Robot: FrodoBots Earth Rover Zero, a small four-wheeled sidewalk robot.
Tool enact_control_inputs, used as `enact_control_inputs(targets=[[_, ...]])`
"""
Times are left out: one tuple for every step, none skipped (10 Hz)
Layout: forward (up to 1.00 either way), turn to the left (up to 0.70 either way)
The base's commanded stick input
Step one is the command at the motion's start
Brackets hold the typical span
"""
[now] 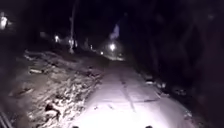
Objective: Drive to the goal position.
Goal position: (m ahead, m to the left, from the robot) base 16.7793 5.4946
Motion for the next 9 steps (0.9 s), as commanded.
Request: enact_control_inputs(targets=[[0.7, 0.0], [0.7, 0.0], [0.7, 0.0], [0.7, 0.0], [0.7, 0.0], [0.7, -0.1], [0.7, -0.32], [0.7, -0.35], [0.7, -0.34]])
